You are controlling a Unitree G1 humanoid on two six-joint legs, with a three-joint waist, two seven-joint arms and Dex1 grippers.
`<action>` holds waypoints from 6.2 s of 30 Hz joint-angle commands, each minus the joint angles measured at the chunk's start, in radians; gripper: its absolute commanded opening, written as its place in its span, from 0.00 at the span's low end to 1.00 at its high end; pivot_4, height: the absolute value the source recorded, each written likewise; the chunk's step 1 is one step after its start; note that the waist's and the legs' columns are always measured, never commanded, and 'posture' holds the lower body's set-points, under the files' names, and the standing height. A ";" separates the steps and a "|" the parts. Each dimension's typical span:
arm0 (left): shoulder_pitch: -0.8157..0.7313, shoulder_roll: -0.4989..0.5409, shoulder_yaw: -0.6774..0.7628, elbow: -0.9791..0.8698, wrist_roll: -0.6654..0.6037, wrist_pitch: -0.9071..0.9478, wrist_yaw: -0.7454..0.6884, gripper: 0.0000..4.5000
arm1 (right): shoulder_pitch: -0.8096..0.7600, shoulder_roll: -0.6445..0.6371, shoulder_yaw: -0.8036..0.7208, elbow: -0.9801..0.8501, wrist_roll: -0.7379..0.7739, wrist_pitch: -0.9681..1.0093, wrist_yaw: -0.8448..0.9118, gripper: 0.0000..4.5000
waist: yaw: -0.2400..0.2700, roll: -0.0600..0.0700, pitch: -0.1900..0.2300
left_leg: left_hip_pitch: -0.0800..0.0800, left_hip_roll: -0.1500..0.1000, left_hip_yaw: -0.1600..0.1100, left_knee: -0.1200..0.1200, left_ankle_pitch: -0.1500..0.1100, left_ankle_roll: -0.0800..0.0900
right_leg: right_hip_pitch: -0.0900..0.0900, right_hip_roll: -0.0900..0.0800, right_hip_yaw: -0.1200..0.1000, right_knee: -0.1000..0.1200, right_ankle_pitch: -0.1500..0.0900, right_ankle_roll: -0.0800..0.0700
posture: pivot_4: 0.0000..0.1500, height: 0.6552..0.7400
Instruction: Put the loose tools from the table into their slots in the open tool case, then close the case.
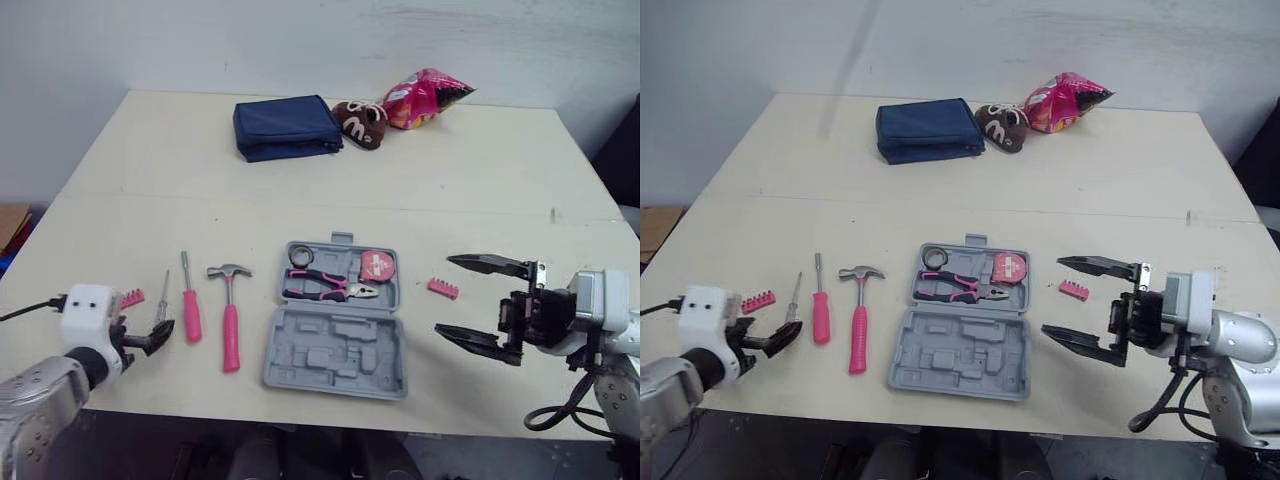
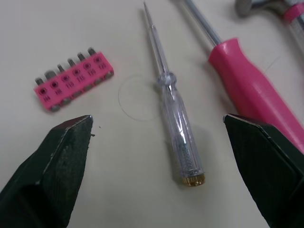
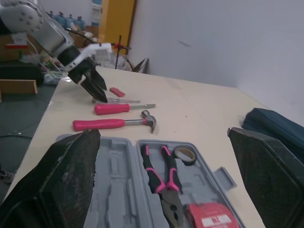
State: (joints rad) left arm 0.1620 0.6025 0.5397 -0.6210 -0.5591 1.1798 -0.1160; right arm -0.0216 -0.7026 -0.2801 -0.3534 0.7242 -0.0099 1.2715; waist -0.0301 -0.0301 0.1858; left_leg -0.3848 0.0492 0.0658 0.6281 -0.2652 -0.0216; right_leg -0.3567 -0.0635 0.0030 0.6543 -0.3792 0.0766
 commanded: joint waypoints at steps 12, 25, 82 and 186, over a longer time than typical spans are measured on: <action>-0.135 -0.045 -0.176 0.089 0.112 0.043 0.023 0.99 | 0.033 0.000 -0.019 -0.089 -0.008 -0.004 -0.066 1.00 | 0.007 0.003 -0.002 | 0.000 -0.001 -0.001 0.001 0.000 0.000 | 0.001 -0.001 0.000 0.000 0.000 0.000 | 1.00 1.00; -0.103 -0.079 -0.163 0.148 0.132 0.081 -0.008 0.23 | 0.054 -0.002 -0.036 -0.096 -0.027 -0.019 -0.085 1.00 | 0.002 0.012 -0.007 | 0.017 0.000 0.000 -0.005 -0.001 -0.001 | 0.018 0.000 0.000 -0.006 0.000 0.000 | 1.00 1.00; -0.914 0.141 -1.128 0.185 0.511 -0.345 -0.947 0.01 | 0.281 -0.012 -0.122 -0.084 -0.108 -0.132 -0.080 1.00 | 0.005 0.004 0.002 | 0.007 0.000 0.001 0.000 -0.002 -0.002 | 0.014 0.004 0.004 -0.012 -0.001 0.007 | 1.00 1.00; -0.613 -0.084 -1.081 0.599 0.592 -0.544 -0.785 0.01 | 0.403 0.039 -0.108 -0.073 -0.131 -0.259 -0.099 1.00 | 0.004 0.013 -0.023 | 0.032 0.002 0.001 -0.004 -0.014 0.004 | 0.047 0.002 0.002 -0.023 -0.003 0.004 | 1.00 1.00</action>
State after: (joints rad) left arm -0.5057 0.5045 -0.4566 -0.1368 -0.0351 0.5729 -0.9076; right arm 0.3792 -0.6664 -0.3669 -0.3834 0.5811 -0.2629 1.1856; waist -0.0264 -0.0172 0.1625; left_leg -0.3505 0.0513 0.0665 0.6217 -0.2797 -0.0177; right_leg -0.3058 -0.0614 0.0047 0.6276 -0.3820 0.0804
